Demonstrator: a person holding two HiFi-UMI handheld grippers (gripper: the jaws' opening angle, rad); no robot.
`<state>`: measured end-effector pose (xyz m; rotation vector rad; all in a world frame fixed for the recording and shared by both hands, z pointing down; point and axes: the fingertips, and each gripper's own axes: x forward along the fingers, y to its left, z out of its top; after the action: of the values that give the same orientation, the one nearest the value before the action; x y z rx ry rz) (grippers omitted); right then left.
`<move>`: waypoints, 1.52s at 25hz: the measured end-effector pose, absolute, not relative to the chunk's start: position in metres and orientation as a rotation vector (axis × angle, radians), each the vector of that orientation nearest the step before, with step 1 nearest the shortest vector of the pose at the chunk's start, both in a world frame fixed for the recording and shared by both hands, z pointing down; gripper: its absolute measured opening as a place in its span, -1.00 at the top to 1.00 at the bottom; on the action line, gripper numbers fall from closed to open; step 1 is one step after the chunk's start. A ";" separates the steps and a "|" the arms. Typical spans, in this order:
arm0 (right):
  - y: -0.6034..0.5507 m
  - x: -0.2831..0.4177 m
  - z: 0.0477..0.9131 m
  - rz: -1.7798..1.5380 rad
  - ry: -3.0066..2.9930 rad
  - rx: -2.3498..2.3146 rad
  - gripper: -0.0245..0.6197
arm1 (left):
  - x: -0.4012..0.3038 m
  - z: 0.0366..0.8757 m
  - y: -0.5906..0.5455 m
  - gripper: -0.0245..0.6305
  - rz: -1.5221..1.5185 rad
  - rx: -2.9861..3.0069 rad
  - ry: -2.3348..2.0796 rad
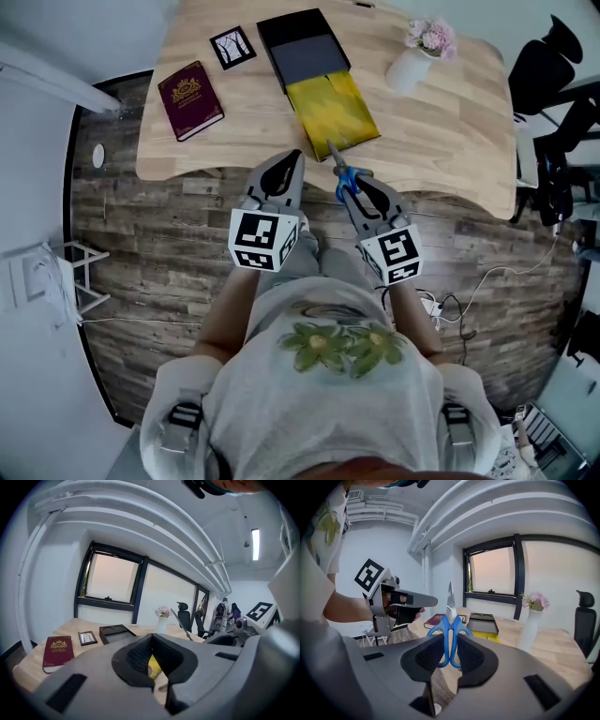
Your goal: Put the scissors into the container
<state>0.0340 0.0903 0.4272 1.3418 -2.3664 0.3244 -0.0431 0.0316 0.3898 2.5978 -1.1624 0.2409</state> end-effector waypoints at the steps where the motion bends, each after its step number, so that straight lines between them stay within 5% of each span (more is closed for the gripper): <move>1: 0.088 0.034 0.427 0.328 -2.364 1.352 0.66 | -0.044 0.390 0.029 0.91 0.243 2.603 -1.156; 38: -0.059 0.087 0.446 0.173 -2.247 1.180 0.66 | -0.011 0.433 -0.088 0.91 0.374 2.506 -1.151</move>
<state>0.0866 -0.0591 0.4464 1.1799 -2.2468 0.1733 -0.0111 -0.0880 0.4326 2.5058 -1.1505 0.3735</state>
